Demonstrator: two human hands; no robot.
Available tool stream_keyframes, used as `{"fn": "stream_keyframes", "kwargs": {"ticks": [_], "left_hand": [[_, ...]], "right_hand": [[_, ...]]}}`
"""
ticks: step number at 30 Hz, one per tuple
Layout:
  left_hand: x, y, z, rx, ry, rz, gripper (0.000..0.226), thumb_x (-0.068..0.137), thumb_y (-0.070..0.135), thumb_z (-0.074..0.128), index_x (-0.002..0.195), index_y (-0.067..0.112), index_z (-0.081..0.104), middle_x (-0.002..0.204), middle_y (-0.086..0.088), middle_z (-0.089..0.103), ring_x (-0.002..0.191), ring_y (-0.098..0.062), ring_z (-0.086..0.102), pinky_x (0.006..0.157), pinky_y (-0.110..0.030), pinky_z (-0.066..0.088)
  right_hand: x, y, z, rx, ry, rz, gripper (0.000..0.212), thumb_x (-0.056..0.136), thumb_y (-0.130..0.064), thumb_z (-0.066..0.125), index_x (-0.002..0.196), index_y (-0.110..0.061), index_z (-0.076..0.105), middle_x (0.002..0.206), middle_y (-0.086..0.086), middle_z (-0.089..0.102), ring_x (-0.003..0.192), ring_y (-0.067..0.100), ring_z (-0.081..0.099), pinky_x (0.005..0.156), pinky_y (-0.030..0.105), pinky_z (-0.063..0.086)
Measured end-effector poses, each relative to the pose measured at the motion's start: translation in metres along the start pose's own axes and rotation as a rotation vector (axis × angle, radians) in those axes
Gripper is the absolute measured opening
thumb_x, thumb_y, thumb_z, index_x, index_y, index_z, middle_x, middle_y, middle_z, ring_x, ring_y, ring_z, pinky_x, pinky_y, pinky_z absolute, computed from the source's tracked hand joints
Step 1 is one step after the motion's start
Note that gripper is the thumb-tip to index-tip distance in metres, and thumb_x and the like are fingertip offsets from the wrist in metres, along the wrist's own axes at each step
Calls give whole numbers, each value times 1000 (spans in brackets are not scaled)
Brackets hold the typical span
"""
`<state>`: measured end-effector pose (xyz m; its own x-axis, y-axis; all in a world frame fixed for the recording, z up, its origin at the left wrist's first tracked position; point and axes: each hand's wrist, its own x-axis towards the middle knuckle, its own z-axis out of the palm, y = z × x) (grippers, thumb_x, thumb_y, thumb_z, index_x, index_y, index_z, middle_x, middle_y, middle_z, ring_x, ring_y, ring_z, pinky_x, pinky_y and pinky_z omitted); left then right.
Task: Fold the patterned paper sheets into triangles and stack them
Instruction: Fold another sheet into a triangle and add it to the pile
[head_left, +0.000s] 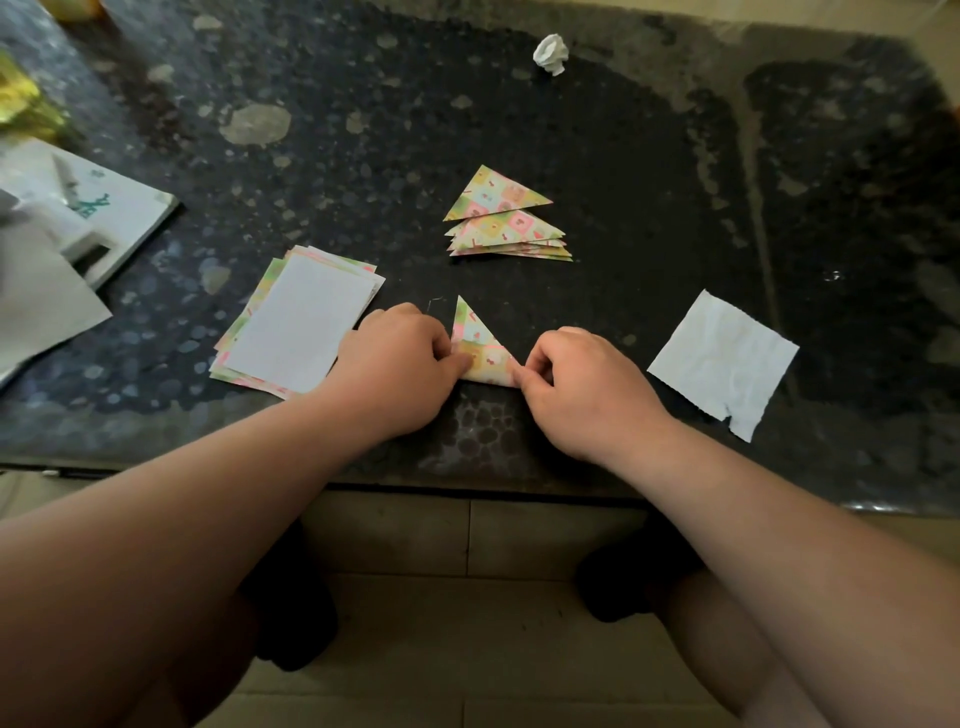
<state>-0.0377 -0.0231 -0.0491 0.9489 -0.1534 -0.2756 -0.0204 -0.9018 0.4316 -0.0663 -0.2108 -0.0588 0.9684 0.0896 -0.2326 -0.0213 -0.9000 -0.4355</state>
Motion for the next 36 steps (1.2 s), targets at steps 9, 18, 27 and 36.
{"fn": "stream_keyframes", "kwargs": {"ticks": [9,18,27,36], "left_hand": [[-37,9,20,339,165,462,42,83,30,73,123,16,68,139,-5,56,127,-29,46,105,-48,37],[-59,22,37,508,-142,435,92,101,68,23,160,6,-10,170,-12,-10,156,-25,-14,128,-42,-4],[-60,23,38,504,-150,433,93,100,69,20,159,6,-12,169,-13,-14,156,-25,-15,128,-42,-2],[-57,20,40,484,-145,438,94,99,71,22,160,7,-9,170,-11,-11,157,-23,-13,128,-41,2]], "right_hand": [[2,0,0,22,5,47,23,97,-45,62,83,-27,60,87,-12,51,88,16,56,74,35,45],[3,4,5,86,78,54,16,94,-39,66,84,-28,62,84,-12,60,85,12,59,77,35,52],[-2,13,6,135,133,-85,11,95,-35,69,98,-30,78,86,-12,60,80,9,58,72,32,53],[-6,17,6,-3,126,-199,25,100,-31,61,116,-26,79,93,-1,60,92,18,58,73,38,51]]}}
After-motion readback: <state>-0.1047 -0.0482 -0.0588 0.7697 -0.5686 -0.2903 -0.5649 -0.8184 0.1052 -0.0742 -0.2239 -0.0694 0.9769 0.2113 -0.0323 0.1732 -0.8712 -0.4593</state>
